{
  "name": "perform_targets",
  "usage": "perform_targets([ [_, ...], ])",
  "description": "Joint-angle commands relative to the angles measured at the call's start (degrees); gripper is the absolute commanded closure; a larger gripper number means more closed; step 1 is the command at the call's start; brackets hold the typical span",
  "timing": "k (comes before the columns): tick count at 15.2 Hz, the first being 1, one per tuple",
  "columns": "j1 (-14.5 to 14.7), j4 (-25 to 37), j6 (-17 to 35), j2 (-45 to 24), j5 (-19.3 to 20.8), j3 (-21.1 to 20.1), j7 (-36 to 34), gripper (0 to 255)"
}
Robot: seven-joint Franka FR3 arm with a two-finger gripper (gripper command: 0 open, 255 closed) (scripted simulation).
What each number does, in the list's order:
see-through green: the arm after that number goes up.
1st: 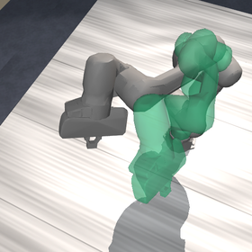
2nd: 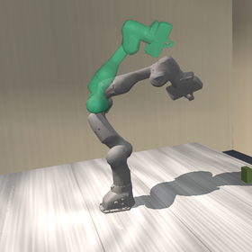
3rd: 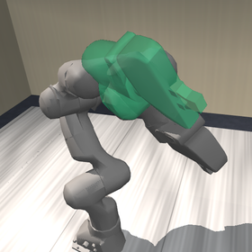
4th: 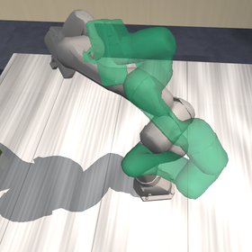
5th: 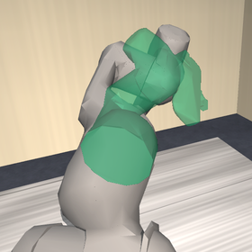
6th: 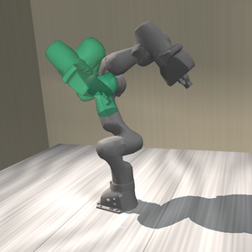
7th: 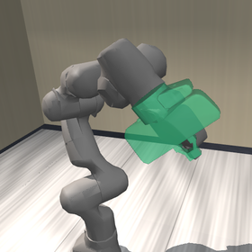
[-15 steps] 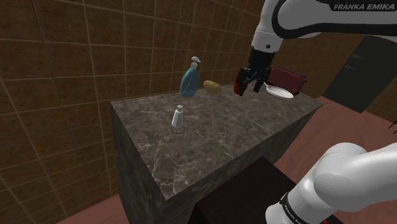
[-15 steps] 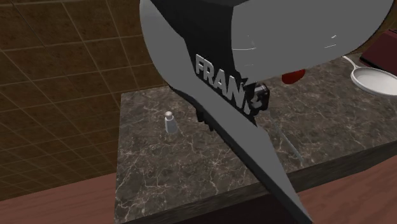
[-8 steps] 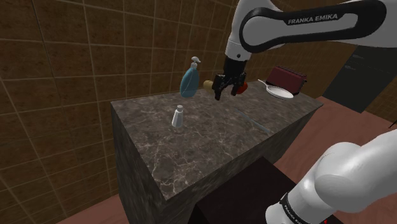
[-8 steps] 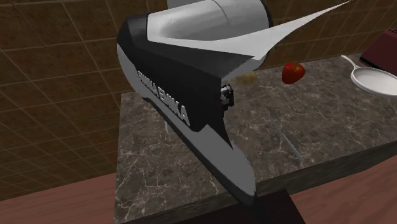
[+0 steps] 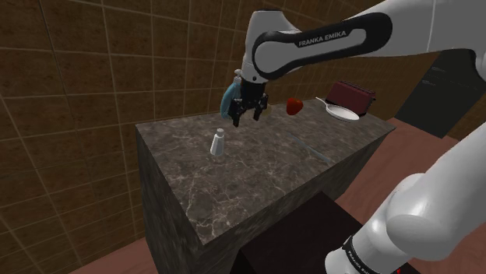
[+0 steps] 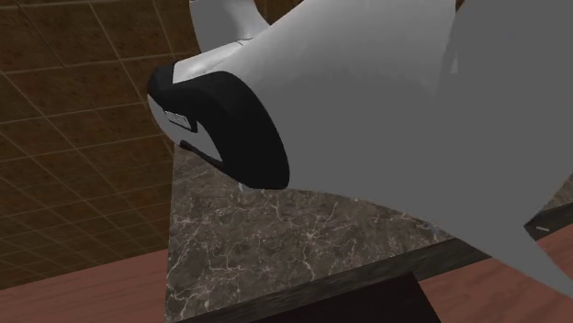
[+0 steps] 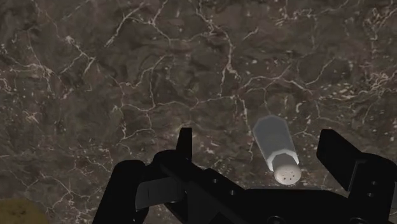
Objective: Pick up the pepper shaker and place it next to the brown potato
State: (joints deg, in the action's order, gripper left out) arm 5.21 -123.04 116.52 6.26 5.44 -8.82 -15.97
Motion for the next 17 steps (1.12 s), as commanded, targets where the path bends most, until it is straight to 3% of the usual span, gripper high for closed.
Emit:
perform_targets([
  [1, 0.36, 2.23, 1.71, -3.74, 1.01, -0.63, -0.96, 0],
  [8, 2.41, 12.67, 4.84, -17.18, 5.28, -2.04, -4.48, 0],
  [17, 2.27, 10.22, 9.93, -19.88, 6.41, -1.53, -5.2, 0],
])
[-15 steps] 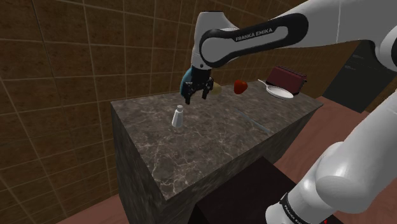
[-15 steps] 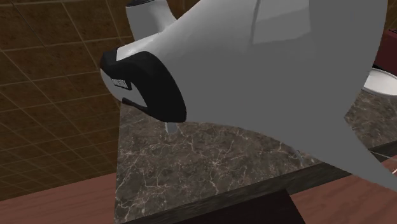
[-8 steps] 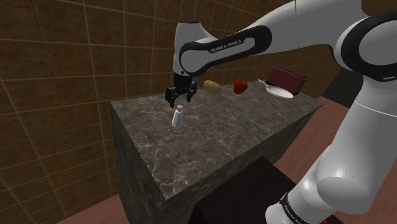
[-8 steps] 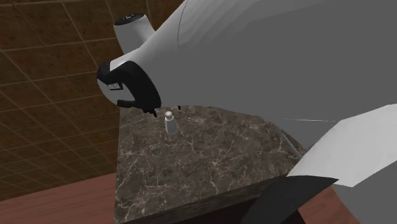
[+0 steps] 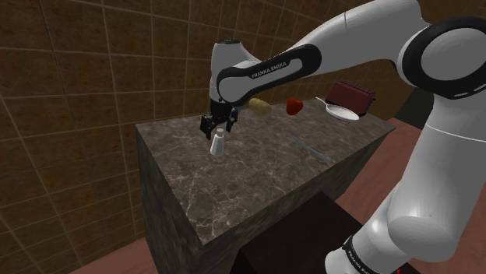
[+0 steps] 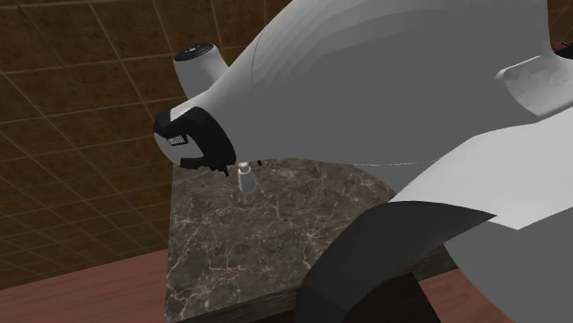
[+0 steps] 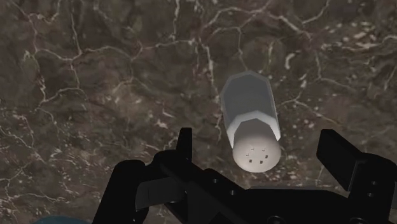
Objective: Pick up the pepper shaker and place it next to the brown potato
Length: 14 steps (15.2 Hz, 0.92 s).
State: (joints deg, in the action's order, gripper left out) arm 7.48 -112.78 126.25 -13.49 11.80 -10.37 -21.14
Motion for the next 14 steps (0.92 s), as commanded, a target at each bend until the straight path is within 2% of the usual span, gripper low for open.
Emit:
perform_targets([
  [1, 0.0, -0.04, 0.19, -0.12, 0.05, 0.02, -0.03, 0],
  [6, 0.0, -0.04, 0.19, -0.12, 0.05, 0.02, -0.03, 0],
  [7, 0.0, -0.04, 0.19, -0.12, 0.05, 0.02, -0.03, 255],
  [14, -0.01, -0.11, 0.21, -0.07, 0.04, 0.02, -0.02, 255],
])
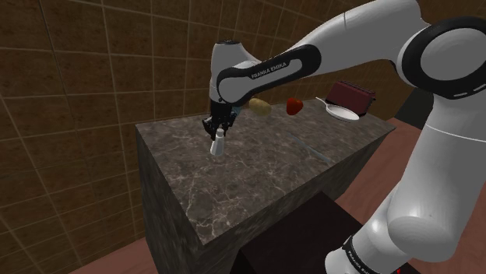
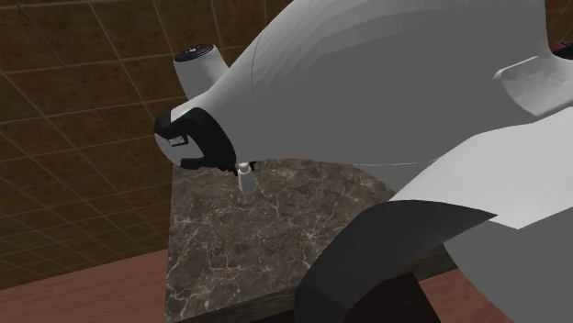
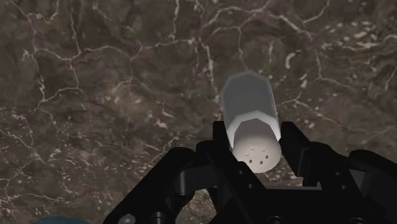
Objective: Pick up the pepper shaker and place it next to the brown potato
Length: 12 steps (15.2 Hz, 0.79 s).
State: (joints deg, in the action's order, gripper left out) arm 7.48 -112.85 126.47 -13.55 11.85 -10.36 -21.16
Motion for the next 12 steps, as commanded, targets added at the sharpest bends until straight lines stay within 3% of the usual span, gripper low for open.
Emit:
perform_targets([
  [1, -0.01, -0.03, 0.0, -0.02, 0.0, 0.01, 0.01, 255],
  [12, -0.15, 3.6, -6.76, 3.29, -1.48, -0.36, 1.57, 255],
])
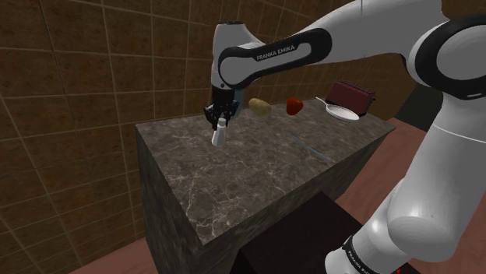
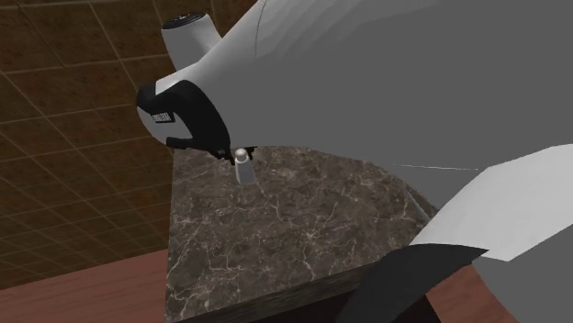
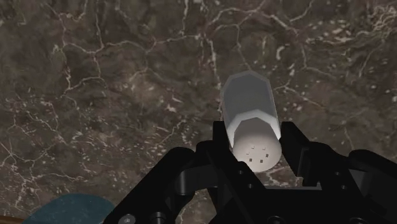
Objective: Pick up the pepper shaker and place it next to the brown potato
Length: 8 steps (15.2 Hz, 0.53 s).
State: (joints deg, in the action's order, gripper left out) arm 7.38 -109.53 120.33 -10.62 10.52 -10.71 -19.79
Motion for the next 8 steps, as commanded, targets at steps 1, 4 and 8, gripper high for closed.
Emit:
perform_targets([
  [1, -0.06, 0.7, -1.31, 0.63, -0.28, -0.03, 0.34, 255],
  [4, -0.07, 2.07, -3.4, 1.4, -0.62, -0.1, 0.76, 255],
  [8, -0.08, 4.07, -6.21, 2.26, -1.01, -0.18, 1.27, 255],
])
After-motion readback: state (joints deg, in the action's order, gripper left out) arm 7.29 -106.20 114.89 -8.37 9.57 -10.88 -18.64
